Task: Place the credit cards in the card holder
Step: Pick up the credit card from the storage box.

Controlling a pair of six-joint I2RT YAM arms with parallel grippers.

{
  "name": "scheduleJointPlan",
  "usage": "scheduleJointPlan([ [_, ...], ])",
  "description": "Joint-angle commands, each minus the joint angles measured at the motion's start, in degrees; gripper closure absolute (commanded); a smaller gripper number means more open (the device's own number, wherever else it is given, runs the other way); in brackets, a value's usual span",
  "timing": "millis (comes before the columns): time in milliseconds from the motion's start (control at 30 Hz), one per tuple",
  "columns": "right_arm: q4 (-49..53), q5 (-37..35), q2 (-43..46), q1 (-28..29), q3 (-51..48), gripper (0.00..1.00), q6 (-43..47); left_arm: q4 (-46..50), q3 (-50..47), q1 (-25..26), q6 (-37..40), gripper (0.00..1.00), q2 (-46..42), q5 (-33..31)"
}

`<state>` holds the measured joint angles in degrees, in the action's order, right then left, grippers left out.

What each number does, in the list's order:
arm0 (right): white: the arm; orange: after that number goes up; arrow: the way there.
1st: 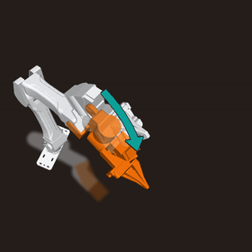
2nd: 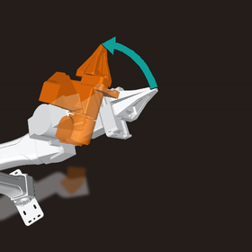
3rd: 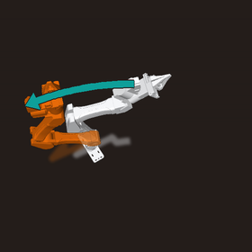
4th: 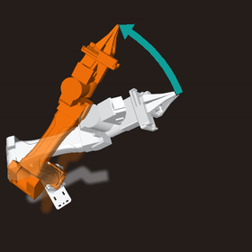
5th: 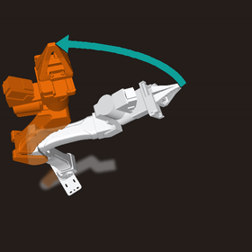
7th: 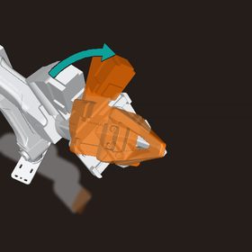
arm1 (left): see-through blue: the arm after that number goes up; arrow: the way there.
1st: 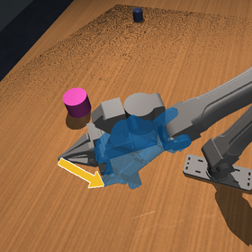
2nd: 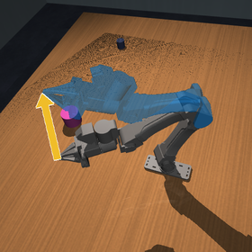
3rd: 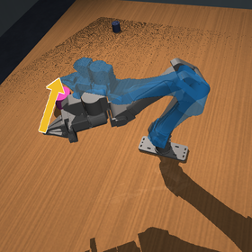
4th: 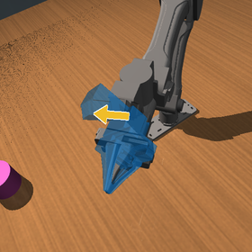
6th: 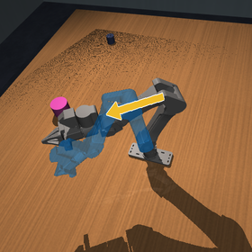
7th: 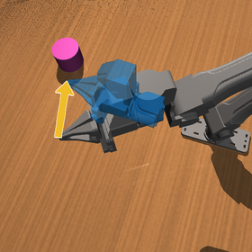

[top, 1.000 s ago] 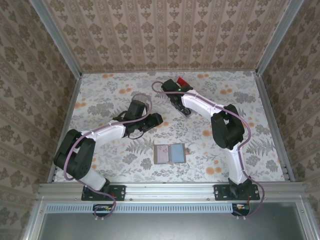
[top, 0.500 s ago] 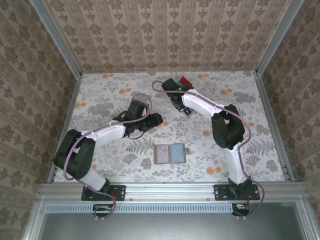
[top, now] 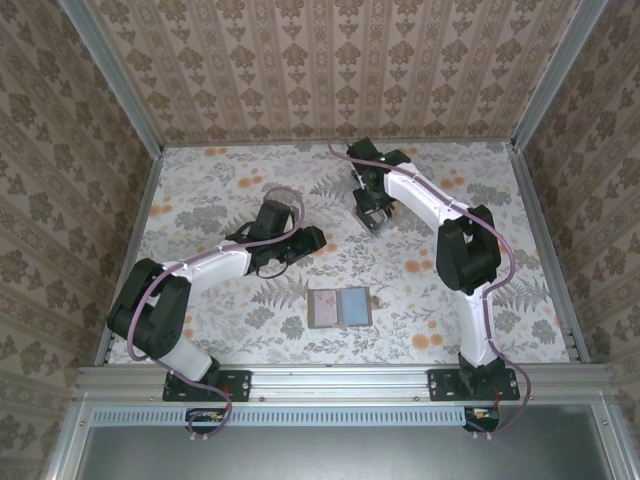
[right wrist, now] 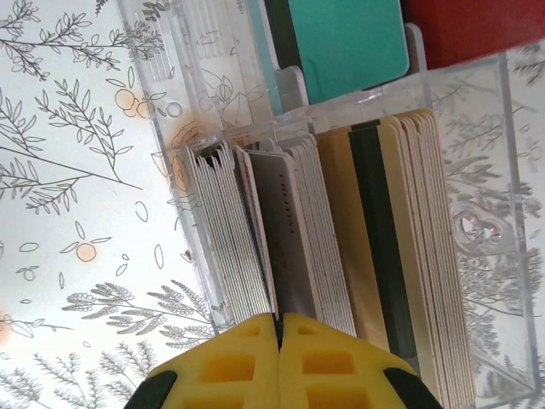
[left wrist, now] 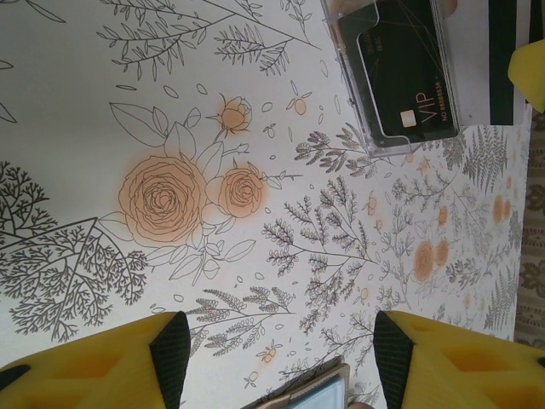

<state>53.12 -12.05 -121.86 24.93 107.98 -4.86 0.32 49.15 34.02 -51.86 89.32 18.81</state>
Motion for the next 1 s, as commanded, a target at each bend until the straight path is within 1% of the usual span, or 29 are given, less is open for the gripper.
scheduleJointPlan([
  [0,4.61,8.13,1.01,-0.04,0.89,0.98,-3.09,-0.59,-0.03,-0.56,-0.79,0.38,0.89,0.84],
  [133,4.63,11.44,2.12,0.08,0.24,0.99,-5.20,-0.62,-0.45,-0.53,-0.96,0.38,0.65,0.57],
  [333,3.31,13.00,5.70,1.16,-3.23,0.99,-8.85,-0.58,-0.67,-0.53,-0.94,0.38,0.43,0.61],
  [400,3.46,11.75,6.75,1.90,-3.97,0.99,-10.21,-0.40,-0.48,-0.53,-0.83,0.38,0.42,0.63],
  [533,4.18,5.95,8.73,3.36,-5.15,0.99,-13.05,-0.40,-0.50,-0.53,-0.86,0.38,0.27,0.71],
  [633,3.52,3.46,10.00,3.69,-6.60,0.99,-15.15,-0.32,-0.59,-0.53,-0.79,0.38,-0.10,0.70],
  [967,1.72,3.06,12.79,3.16,-6.89,1.00,-15.31,0.48,-0.73,-0.53,-0.59,0.38,-2.16,0.27],
])
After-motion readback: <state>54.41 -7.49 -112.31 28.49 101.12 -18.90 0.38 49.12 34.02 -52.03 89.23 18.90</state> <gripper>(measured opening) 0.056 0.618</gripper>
